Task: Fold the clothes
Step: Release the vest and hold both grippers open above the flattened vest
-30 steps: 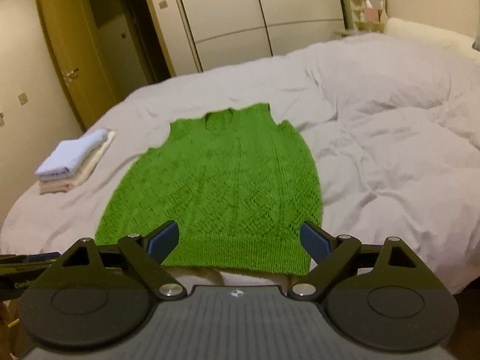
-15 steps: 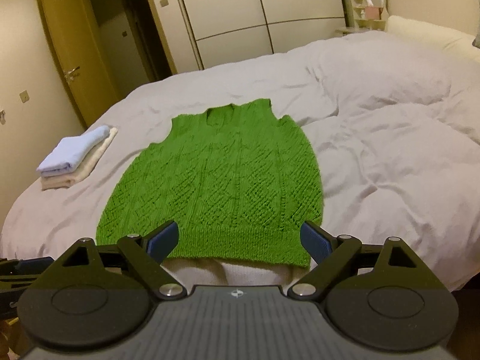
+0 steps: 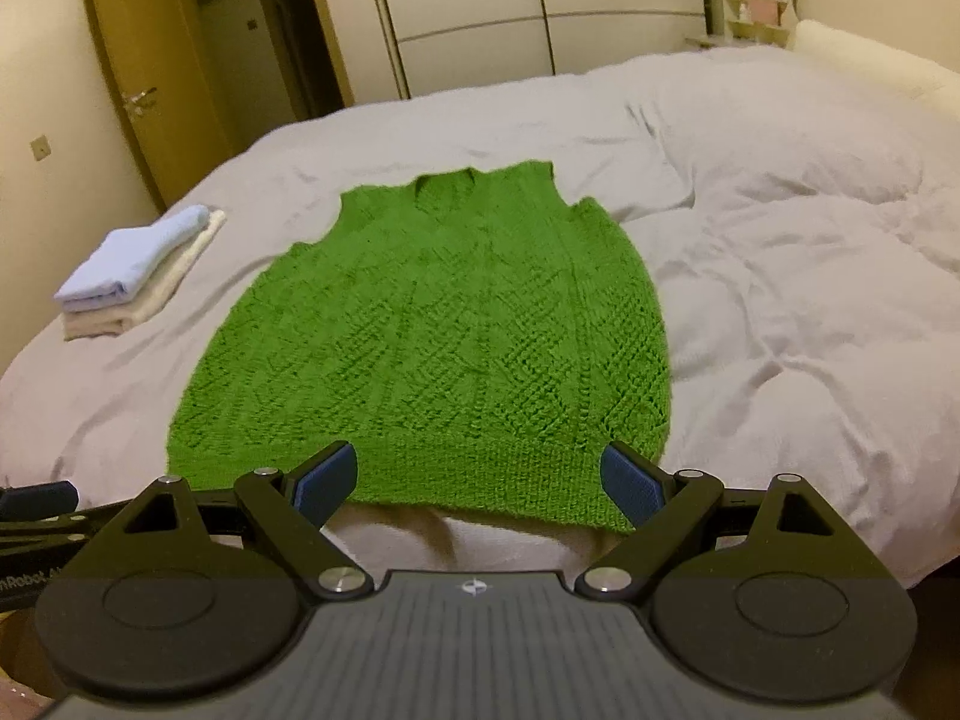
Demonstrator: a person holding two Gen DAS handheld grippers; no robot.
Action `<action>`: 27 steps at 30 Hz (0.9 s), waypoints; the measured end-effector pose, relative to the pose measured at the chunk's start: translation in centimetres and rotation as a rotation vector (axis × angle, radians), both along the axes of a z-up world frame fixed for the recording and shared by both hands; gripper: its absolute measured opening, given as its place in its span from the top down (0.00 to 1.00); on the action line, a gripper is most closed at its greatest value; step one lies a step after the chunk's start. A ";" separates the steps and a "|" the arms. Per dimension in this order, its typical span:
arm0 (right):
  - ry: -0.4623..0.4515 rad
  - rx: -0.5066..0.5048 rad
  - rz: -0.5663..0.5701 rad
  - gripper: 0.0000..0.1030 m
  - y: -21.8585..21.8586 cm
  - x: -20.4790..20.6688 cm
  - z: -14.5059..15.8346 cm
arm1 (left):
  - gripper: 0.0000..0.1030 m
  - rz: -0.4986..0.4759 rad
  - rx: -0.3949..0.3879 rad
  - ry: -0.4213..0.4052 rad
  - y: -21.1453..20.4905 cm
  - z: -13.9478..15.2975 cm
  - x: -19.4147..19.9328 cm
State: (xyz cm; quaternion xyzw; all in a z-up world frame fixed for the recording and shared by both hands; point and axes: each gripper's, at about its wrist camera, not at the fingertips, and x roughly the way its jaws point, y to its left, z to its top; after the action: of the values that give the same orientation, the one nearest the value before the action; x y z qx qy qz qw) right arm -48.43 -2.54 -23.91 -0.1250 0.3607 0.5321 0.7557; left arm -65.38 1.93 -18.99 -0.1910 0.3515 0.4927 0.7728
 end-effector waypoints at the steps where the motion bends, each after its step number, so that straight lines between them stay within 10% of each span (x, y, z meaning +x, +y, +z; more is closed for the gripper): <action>1: 0.003 -0.008 -0.005 0.12 0.3 0.3 -0.3 | 0.35 -0.002 -0.003 0.002 0.4 -0.2 0.1; 27: -0.003 -0.138 -0.077 0.12 11.0 9.3 -5.3 | 0.31 -0.117 -0.115 -0.052 16.3 -5.1 6.5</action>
State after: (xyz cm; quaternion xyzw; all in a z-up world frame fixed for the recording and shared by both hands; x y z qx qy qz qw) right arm -39.17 8.42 -29.25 -0.1636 0.3998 0.4764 0.7658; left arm -58.85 18.22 -24.11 -0.2267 0.3697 0.4206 0.7969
